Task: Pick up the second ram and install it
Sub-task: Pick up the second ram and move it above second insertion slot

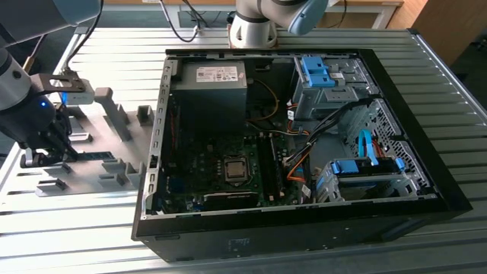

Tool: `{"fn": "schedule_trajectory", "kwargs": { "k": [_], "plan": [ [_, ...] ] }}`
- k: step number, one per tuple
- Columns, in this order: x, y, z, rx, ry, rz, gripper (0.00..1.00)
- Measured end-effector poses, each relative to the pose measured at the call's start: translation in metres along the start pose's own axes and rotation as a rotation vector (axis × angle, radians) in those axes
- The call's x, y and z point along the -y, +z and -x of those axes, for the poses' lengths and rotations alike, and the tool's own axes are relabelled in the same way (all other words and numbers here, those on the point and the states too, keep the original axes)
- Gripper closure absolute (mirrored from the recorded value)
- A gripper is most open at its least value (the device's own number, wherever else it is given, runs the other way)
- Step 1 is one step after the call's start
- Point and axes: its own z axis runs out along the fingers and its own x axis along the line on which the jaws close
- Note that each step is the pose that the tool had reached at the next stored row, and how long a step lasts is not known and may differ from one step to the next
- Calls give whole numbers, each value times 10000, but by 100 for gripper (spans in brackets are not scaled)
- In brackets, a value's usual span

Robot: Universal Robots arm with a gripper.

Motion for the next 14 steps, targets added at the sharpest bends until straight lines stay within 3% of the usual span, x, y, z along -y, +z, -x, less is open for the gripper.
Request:
{"fn": "schedule_trajectory", "kwargs": {
  "k": [14],
  "plan": [
    [-1, -36, 1, 0, 0, 0, 86]
  ]
}}
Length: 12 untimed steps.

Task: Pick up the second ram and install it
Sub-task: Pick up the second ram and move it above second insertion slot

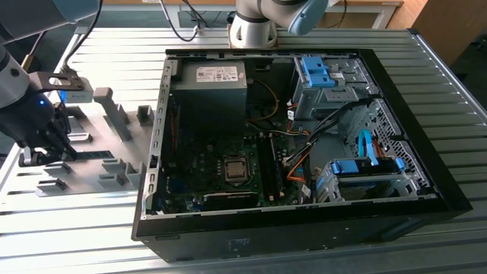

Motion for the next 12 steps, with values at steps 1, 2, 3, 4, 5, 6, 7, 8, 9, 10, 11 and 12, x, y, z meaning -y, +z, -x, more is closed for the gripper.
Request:
{"fn": "schedule_trajectory", "kwargs": {
  "k": [1, 2, 3, 4, 5, 6, 7, 8, 9, 10, 11, 12],
  "plan": [
    [0, -3, 0, 0, 0, 0, 86],
    [0, -7, 0, 0, 0, 0, 86],
    [0, -10, 0, 0, 0, 1, 86],
    [0, -12, 0, 0, 0, 0, 86],
    [0, -15, 0, 0, 0, -1, 86],
    [0, -20, 0, -1, -1, 1, 86],
    [0, -23, 1, -1, 0, 1, 86],
    [0, -24, 1, 1, -1, -1, 86],
    [0, -27, 1, 0, -1, 0, 86],
    [0, -31, 1, -1, 0, 1, 86],
    [0, -35, 1, -1, 0, 1, 86],
    [0, -38, 1, 0, 0, 1, 86]
  ]
}}
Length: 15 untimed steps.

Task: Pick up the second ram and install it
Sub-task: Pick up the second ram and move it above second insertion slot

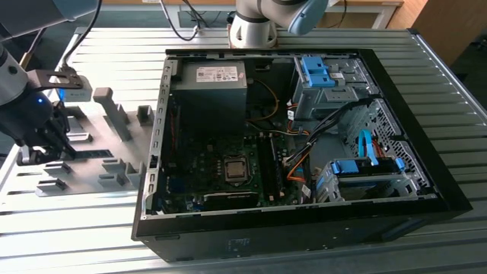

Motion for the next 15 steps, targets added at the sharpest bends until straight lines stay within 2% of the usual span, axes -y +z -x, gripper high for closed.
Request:
{"fn": "schedule_trajectory", "kwargs": {
  "k": [15],
  "plan": [
    [0, -45, 2, 0, 0, 0, 86]
  ]
}}
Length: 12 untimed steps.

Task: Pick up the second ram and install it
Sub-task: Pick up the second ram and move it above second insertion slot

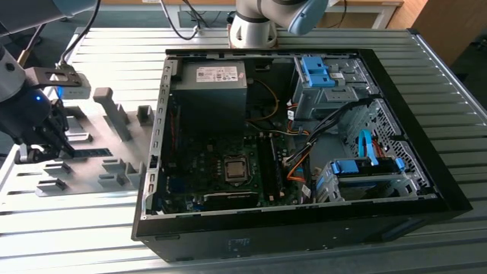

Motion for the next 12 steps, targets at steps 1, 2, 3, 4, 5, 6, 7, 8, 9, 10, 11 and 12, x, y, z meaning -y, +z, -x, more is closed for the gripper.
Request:
{"fn": "schedule_trajectory", "kwargs": {
  "k": [1, 2, 3, 4, 5, 6, 7, 8, 9, 10, 11, 12],
  "plan": [
    [0, -1, 0, 1, 0, -1, 86],
    [0, -3, 0, 0, 0, 0, 86],
    [0, -5, 0, -1, 0, 0, 86],
    [0, -7, 0, 0, 0, 0, 86],
    [0, -12, 0, 0, -1, -1, 86],
    [0, -13, 0, 0, 0, 0, 86],
    [0, -14, 1, 0, 0, 0, 86],
    [0, -15, 1, 0, 0, 0, 86],
    [0, -17, 1, 0, 0, 1, 86],
    [0, -20, 1, -1, 0, 1, 86],
    [0, -21, 1, 0, 0, 0, 86],
    [0, -23, 1, 8, -1, 0, 86]
  ]
}}
